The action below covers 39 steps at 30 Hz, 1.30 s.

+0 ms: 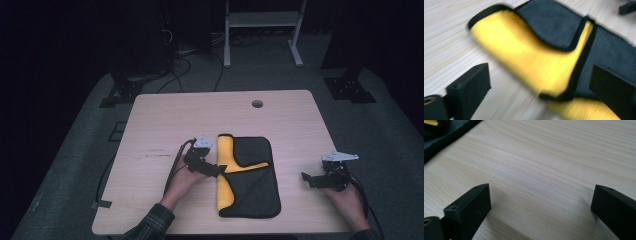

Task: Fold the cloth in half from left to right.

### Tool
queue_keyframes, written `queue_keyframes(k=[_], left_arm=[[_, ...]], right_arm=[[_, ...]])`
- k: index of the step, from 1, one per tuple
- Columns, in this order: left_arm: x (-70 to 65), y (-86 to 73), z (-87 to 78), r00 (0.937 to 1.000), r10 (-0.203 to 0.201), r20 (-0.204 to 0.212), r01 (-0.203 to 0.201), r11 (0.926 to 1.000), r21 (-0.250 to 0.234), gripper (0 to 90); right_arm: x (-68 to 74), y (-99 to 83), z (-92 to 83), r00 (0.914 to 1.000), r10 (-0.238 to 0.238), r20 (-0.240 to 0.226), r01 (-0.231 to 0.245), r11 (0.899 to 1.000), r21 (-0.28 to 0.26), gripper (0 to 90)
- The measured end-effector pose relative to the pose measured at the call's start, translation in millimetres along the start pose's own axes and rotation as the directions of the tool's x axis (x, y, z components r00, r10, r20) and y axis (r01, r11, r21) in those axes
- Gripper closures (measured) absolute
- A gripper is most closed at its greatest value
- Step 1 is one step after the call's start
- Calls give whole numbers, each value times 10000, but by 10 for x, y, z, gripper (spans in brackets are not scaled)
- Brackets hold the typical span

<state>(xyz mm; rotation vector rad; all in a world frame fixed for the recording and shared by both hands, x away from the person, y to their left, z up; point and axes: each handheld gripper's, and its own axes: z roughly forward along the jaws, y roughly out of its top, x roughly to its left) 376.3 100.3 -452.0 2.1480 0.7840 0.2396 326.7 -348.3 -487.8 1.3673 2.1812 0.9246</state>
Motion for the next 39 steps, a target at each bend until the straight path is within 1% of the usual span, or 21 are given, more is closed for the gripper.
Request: queue_keyframes(k=[2,4,7,9,10,11,12,14,18,20,22,24,26,30,32,34,36,39], left_arm=[[21,-71,-69,9998,71,-189,-70,10000,54,17],[60,-172,-160,9997,37,-237,-33,9998,179,17],[83,-278,-243,9991,108,-406,-98,9996,259,3],[93,-368,-305,9980,109,-629,-90,9995,301,1],[90,-413,-330,9970,201,-745,-177,9993,325,1],[87,-456,-354,9958,301,-861,-263,9986,450,0],[82,-500,-375,9952,327,-919,-279,9982,523,0],[77,-591,-426,9949,355,-940,-296,9976,630,0],[91,-707,-510,9948,342,-963,-275,9971,710,0],[107,-753,-543,9932,373,-1103,-294,9970,722,0],[125,-793,-583,9935,318,-1092,-241,9972,707,0],[139,-841,-610,9927,369,-1149,-291,9972,688,0],[152,-890,-624,9907,450,-1281,-340,9957,867,0],[182,-964,-662,9920,421,-1194,-340,9970,691,0],[195,-979,-682,9925,474,-1125,-397,9968,696,0],[201,-992,-698,9929,463,-1100,-387,9968,704,0],[202,-997,-703,9927,426,-1128,-349,9970,694,0],[203,-997,-703,9925,432,-1141,-355,9970,694,0]], right_arm=[[-1,0,0,10000,-9,-1,9,10000,4,18],[-1,0,0,10000,-11,-2,11,10000,4,18],[-1,0,0,10000,-8,-3,8,10000,0,18],[-2,0,0,10000,-16,-5,16,10000,0,18],[0,0,0,10000,-3,-4,3,10000,0,18],[-1,0,0,10000,-10,-4,10,10000,-5,18],[0,0,0,10000,-6,-1,6,10000,2,18],[0,-1,-1,10000,-8,-2,8,10000,0,18],[5,-5,-5,10000,-28,-35,28,10000,-12,18],[7,-6,-6,10000,-26,-44,26,10000,-12,18],[7,-6,-6,10000,-31,-46,31,10000,-13,18],[8,-6,-6,10000,-44,-58,44,10000,-13,18],[8,-5,-6,10000,-64,-76,64,10000,-8,18],[5,6,-15,9998,-156,-128,157,9998,130,25],[16,21,-21,9997,-238,-74,239,9996,172,25],[30,43,-33,9996,-269,-122,271,9995,165,26],[52,69,-55,9992,-299,-252,299,9996,-17,48],[69,114,-85,9985,-346,-423,338,9992,-194,49]])
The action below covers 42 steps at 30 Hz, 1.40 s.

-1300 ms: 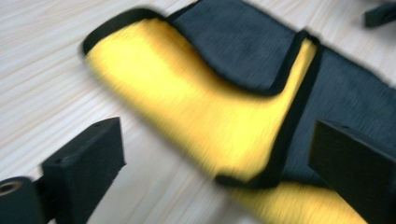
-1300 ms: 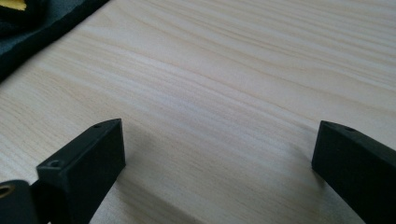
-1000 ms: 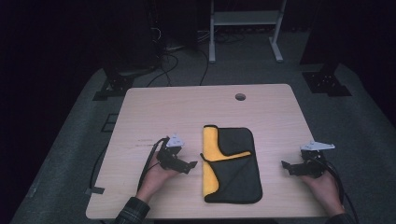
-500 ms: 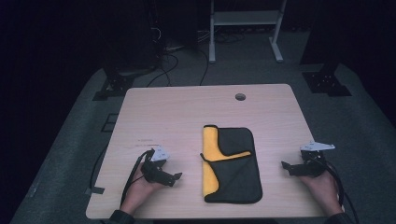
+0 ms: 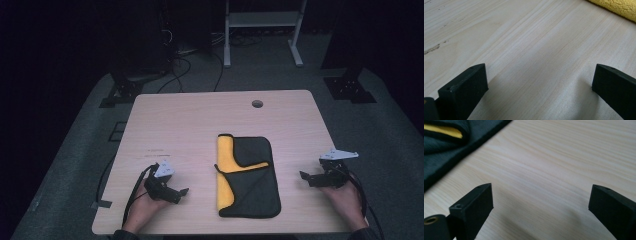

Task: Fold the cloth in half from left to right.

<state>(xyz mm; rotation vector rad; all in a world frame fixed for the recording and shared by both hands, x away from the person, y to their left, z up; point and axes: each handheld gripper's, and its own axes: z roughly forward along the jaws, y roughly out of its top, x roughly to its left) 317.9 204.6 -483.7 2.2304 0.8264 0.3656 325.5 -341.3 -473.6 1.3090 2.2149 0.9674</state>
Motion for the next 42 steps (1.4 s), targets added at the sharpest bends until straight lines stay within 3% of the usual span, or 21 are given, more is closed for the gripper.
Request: queue_keyframes(k=[8,21,33,42], left_arm=[[-15,1,0,9998,-143,-156,143,9999,10,0],[-11,9,7,10000,-60,-64,61,10000,20,0],[-1,14,12,10000,34,55,-34,10000,38,0],[0,15,13,10000,28,53,-29,10000,34,0]], right_arm=[[63,175,-22,9988,-39,-497,22,9994,-354,76],[242,445,62,9915,-423,-1230,327,9963,-789,126],[562,745,255,9734,-1006,-2059,808,9915,-1021,143],[778,888,392,9578,-1344,-2541,1071,9872,-1183,226]])
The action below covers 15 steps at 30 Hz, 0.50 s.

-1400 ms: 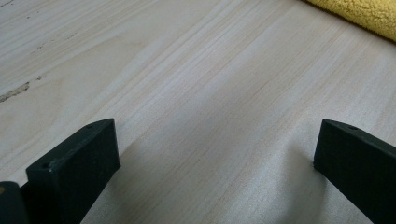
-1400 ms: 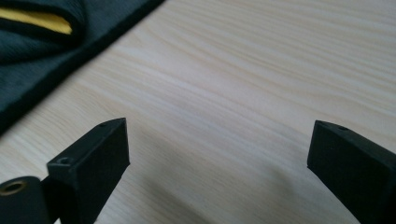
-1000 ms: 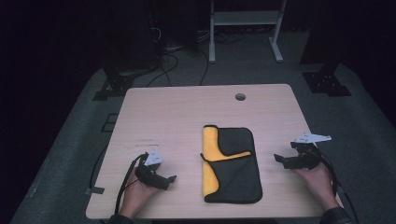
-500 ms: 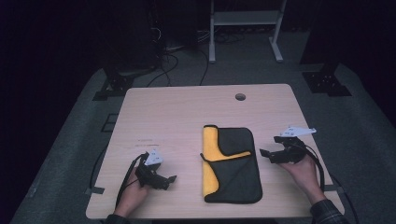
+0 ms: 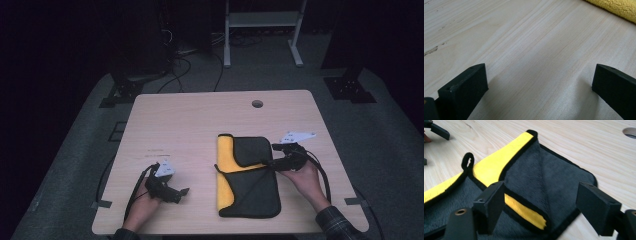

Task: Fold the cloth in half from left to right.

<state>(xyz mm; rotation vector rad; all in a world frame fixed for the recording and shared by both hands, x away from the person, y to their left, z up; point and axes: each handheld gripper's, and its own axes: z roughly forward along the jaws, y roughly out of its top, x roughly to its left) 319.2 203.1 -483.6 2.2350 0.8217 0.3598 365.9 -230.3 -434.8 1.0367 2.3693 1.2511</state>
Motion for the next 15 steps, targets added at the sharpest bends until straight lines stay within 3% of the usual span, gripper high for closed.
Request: queue_keyframes(k=[6,11,15], left_arm=[[0,0,0,10000,3,-2,-3,10000,3,0],[0,0,0,10000,5,-1,-5,10000,4,0],[0,0,-1,10000,7,0,-7,10000,6,0]], right_arm=[[99,46,124,9993,-134,-349,135,9999,11,280],[180,73,223,9975,-375,-603,372,9993,-53,402],[220,86,330,9954,-390,-870,393,9992,9,433]])
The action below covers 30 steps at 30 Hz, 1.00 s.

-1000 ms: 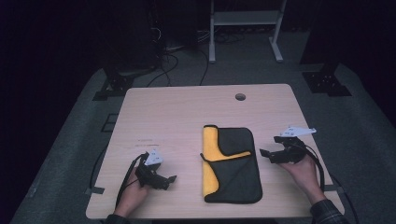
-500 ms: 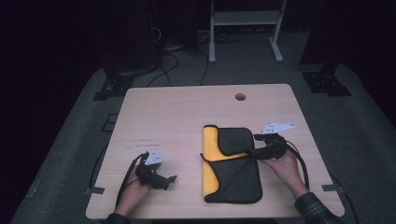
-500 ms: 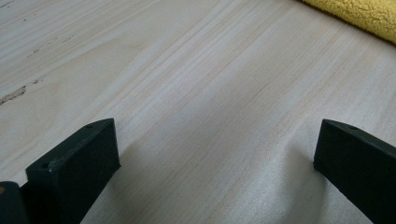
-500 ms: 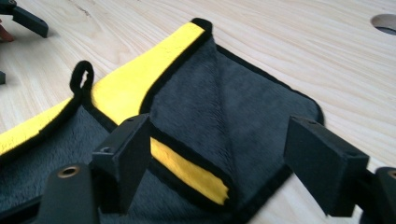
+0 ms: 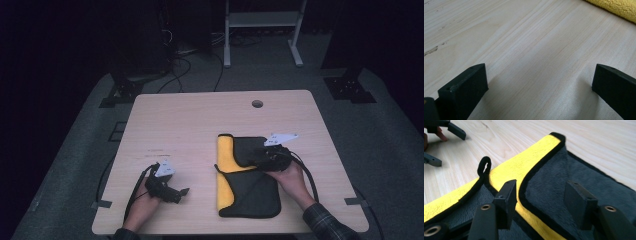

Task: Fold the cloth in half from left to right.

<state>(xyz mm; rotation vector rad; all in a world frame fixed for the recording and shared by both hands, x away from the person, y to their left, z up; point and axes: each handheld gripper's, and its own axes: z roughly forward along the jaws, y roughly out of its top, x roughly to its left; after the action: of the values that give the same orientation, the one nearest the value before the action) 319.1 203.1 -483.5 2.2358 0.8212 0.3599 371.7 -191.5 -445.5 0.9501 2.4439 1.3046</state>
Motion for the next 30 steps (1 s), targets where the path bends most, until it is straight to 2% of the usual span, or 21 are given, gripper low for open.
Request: queue_keyframes(k=[3,11,15,17,19,20,24,27,30], left_arm=[[0,0,0,10000,0,0,0,10000,1,0],[-1,0,1,10000,-12,-4,12,10000,-15,0],[0,0,0,10000,-3,0,3,10000,-1,0],[-1,0,1,10000,-5,-2,5,10000,-6,0],[-1,0,0,10000,-7,-1,7,10000,-4,0],[0,0,0,10000,-4,-1,4,10000,-1,0],[0,0,0,10000,-6,-1,6,10000,-4,0],[0,0,0,10000,0,-1,0,10000,0,0],[0,0,0,10000,-2,-1,2,10000,-2,0]], right_arm=[[43,5,105,9999,-78,-82,79,9998,188,439],[168,17,361,9977,-670,-98,675,9954,683,503],[212,3,463,9948,-1010,98,995,9896,1035,548],[225,-9,496,9919,-1229,310,1183,9857,1202,614],[226,-5,495,9897,-1337,515,1267,9845,1213,693],[221,-1,486,9896,-1361,464,1300,9847,1161,769],[226,21,449,9866,-1539,536,1473,9830,1100,802],[166,105,357,9860,-1495,742,1424,9854,929,808],[61,190,273,9896,-1186,819,1140,9917,586,809]])
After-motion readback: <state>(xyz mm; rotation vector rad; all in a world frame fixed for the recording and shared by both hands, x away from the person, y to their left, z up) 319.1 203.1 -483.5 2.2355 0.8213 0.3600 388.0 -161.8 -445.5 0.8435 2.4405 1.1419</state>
